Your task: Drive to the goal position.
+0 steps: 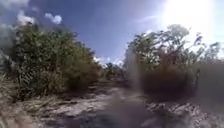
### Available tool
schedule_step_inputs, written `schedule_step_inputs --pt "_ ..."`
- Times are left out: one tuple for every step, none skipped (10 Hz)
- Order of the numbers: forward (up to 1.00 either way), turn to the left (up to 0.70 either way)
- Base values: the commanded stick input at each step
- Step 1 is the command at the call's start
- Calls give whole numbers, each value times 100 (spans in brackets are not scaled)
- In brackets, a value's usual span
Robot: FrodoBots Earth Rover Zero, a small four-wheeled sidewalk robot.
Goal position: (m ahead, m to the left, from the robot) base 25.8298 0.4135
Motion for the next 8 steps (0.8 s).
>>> schedule_step_inputs --pt "70 0" --pt "70 0" --pt "70 0" --pt "70 0" --pt "70 0" --pt "70 0" --pt "70 0" --pt "70 0"
